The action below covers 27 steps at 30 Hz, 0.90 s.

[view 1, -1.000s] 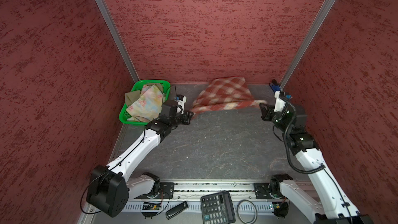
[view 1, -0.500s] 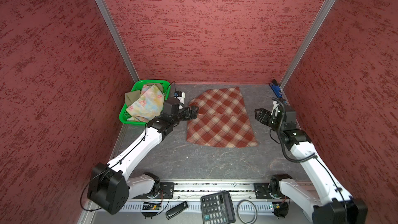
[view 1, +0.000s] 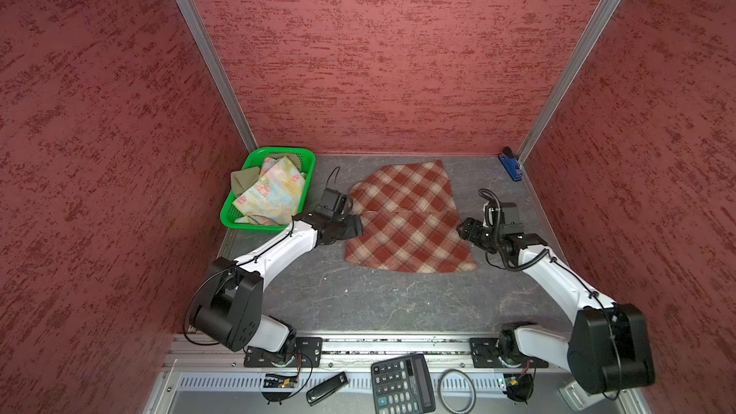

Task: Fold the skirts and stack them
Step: 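Move both grippers to the skirt's near edge and grasp it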

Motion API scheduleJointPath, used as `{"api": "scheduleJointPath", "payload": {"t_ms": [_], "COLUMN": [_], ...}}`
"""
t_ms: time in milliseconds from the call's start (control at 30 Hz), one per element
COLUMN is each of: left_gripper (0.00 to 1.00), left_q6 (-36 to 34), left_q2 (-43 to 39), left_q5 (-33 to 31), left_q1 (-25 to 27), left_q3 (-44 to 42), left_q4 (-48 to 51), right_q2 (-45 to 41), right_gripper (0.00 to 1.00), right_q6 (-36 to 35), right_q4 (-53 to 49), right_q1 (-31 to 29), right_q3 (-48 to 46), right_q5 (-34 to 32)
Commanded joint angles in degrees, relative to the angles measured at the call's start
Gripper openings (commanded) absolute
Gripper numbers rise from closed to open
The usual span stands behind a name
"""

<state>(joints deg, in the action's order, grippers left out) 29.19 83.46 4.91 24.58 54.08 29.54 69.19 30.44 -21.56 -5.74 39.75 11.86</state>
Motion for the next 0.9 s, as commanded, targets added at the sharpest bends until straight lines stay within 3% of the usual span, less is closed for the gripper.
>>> {"api": "scheduleJointPath", "payload": {"t_ms": [0,200,500,800,867], "left_gripper": [0.87,0.8,0.73,0.02,0.0], "left_q6": [3.3,8.8,14.4,13.9,13.8], "left_q2": [-1.8,-3.3,-1.0,1.8,1.4], "left_q5": [1.7,4.6,7.7,5.4,5.1], "left_q1": [0.9,2.1,1.3,1.4,1.3], "left_q3": [-2.2,-6.8,-13.9,-15.8,-16.2], "left_q4": [4.5,5.6,-5.1,-8.5,-8.8], "right_q2": [-3.3,-7.3,-10.7,-12.5,-12.9], "right_gripper": [0.79,0.79,0.79,0.75,0.74], "right_q6": [3.1,6.6,9.9,14.8,16.2], "right_q4": [-3.9,-8.5,-10.1,-11.6,-11.0], "right_q1": [0.1,0.1,0.1,0.1,0.1], "right_q3": [-1.5,-2.8,-6.8,-11.2,-11.9], "right_q5": [-2.6,-5.3,-4.2,-2.8,-2.5]}}
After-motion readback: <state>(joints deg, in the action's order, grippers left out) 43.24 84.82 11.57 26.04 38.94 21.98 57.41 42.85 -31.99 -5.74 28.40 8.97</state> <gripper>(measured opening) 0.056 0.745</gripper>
